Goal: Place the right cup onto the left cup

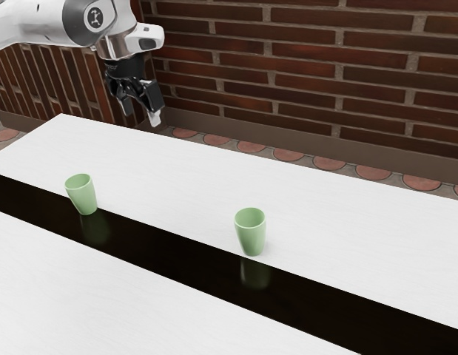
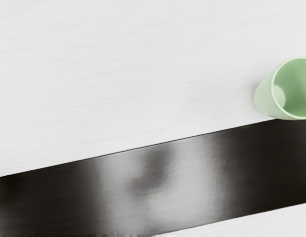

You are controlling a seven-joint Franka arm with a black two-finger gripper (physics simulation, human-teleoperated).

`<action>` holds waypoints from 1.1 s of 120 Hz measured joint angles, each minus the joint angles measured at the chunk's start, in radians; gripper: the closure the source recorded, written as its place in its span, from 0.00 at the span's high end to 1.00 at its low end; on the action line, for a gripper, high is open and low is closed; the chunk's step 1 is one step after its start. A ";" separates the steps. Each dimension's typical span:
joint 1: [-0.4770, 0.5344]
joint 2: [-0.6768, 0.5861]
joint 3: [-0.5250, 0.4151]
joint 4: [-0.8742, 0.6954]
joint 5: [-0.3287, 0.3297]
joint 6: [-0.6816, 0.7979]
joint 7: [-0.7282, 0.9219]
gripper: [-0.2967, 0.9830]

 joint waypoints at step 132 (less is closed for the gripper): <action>-0.008 0.479 -0.175 0.186 -0.036 0.166 -0.205 0.77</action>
